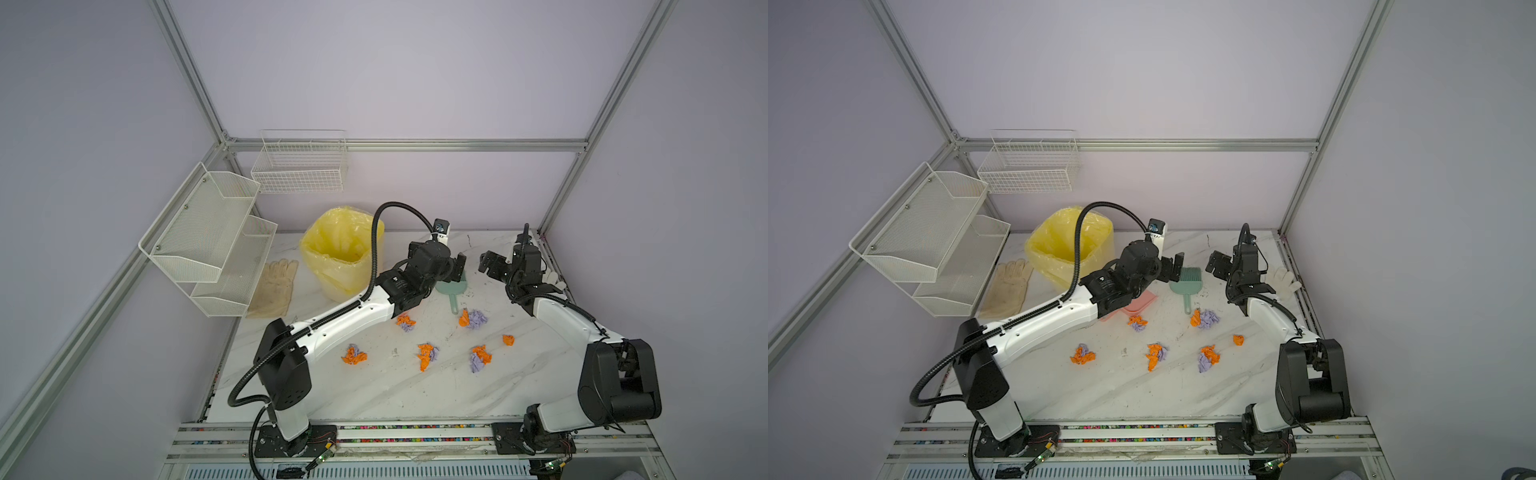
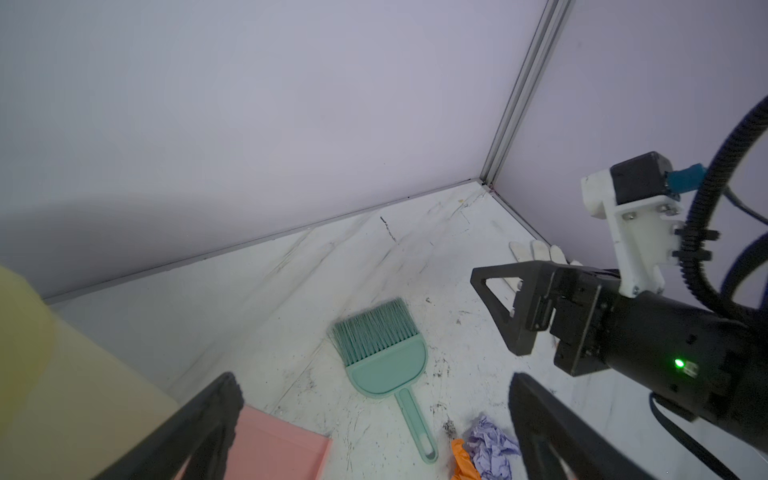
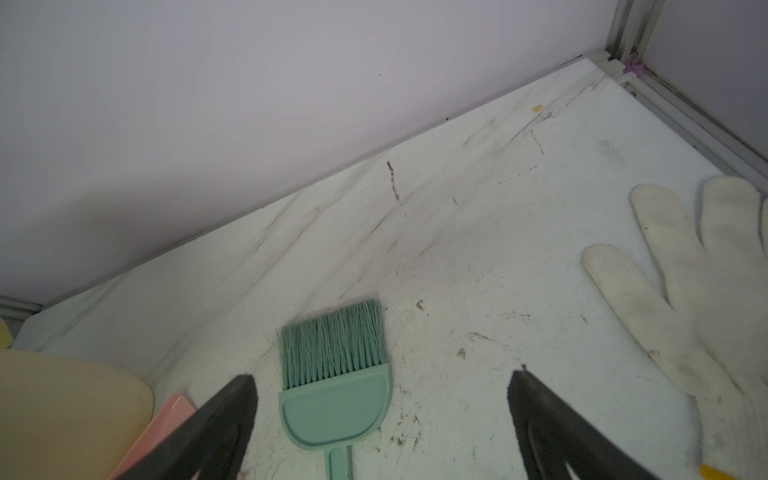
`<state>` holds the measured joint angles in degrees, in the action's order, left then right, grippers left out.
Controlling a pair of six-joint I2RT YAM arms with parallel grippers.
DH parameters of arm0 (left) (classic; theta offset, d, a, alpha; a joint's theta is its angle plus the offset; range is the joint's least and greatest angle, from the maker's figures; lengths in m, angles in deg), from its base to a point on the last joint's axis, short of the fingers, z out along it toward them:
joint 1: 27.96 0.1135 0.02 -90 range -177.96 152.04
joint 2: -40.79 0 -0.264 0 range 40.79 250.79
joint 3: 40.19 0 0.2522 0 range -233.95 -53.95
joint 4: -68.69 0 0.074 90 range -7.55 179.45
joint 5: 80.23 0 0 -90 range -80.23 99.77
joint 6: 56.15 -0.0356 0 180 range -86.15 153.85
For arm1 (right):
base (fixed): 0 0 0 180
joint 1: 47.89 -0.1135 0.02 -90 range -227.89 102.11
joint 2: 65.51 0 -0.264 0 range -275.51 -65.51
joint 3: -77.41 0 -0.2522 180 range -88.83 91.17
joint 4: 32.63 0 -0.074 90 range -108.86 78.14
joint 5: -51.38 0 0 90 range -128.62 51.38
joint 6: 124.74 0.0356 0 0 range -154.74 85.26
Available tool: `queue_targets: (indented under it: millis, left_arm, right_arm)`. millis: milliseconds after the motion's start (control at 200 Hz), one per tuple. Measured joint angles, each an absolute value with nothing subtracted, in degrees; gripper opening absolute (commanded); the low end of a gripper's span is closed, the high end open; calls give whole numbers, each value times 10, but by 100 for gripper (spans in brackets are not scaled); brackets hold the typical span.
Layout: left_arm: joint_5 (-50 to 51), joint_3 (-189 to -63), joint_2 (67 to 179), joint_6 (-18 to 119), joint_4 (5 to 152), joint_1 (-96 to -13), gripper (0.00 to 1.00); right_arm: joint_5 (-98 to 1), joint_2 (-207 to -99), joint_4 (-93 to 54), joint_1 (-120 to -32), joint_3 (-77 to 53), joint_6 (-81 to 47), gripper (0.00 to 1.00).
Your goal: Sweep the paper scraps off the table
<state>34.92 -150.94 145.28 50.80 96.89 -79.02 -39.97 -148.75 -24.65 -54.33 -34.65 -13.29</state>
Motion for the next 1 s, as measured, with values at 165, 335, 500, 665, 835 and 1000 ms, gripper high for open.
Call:
queue_targets:
  millis: [165, 335, 500, 665, 835, 1000]
  left_arm:
    - [294, -1572, 1552, 533, 982, -759, 100]
    - [233, -1633, 1645, 583, 1013, -703, 100]
    - [203, -1719, 1733, 617, 1045, -665, 100]
    - [188, -1732, 1759, 635, 1050, -662, 100]
    - [177, -1732, 1768, 649, 1050, -666, 100]
    - [169, -1732, 1771, 660, 1043, -667, 100]
  right_arm:
    - [-399, -1458, -259, -543, -359, -117, 97]
    - [-382, -1411, -278, -543, -381, -95, 97]
    - [-380, -1379, -315, -543, -412, -78, 97]
    - [-381, -1391, -320, -543, -412, -71, 97]
    - [-382, -1403, -319, -543, -412, -71, 97]
    - [-382, -1403, -319, -543, -412, -72, 97]
